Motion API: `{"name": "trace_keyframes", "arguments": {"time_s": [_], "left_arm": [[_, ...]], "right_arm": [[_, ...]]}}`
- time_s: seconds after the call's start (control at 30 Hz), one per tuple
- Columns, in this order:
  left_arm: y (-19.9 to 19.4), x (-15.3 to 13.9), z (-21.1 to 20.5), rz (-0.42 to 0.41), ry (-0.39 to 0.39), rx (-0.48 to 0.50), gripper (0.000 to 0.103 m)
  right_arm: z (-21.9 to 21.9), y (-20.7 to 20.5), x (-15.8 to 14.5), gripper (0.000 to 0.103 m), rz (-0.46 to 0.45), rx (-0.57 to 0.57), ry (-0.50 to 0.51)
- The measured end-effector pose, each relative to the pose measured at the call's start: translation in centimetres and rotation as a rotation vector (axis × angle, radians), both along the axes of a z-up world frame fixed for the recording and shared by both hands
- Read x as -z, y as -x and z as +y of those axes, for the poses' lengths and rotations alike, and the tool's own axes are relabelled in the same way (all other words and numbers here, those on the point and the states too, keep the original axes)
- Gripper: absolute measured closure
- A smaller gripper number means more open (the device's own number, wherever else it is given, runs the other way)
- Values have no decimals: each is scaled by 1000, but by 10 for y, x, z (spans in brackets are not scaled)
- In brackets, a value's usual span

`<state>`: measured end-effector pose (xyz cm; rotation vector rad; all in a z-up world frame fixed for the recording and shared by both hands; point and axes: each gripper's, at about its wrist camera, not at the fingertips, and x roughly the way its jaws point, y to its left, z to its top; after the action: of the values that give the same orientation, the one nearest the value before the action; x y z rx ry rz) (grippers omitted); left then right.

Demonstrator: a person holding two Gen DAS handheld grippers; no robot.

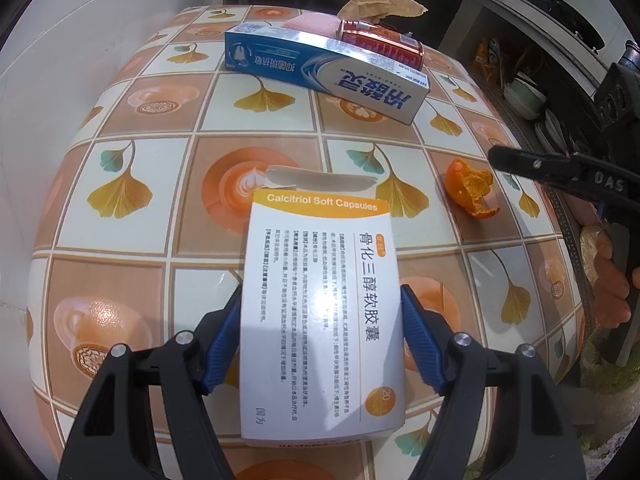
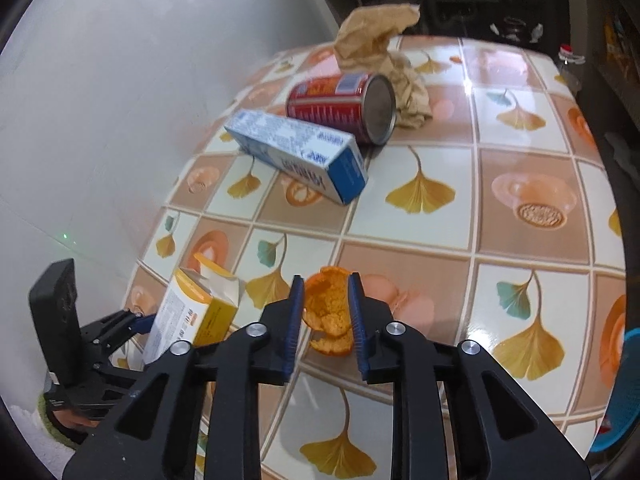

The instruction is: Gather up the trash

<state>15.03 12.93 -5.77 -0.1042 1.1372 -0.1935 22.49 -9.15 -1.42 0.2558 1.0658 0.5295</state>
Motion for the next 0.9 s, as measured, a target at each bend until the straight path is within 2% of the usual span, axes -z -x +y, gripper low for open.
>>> {"name": "trace_keyframes", "arguments": {"time_s": [0.1, 0.4, 0.67, 0.9], "left_arm": [[0, 0, 1, -1, 0, 0, 32], [0, 0, 1, 0, 3, -5, 32], [-1, -2, 7, -1, 11, -25, 32], [0, -3, 7, -14, 1, -32, 34]], "right_arm": [[-5, -3, 6, 71, 23, 17, -1], [0, -8, 31, 72, 100, -1, -13], [9, -9, 37, 95, 97, -7, 41], [9, -3, 34, 98, 62, 2, 71]]}}
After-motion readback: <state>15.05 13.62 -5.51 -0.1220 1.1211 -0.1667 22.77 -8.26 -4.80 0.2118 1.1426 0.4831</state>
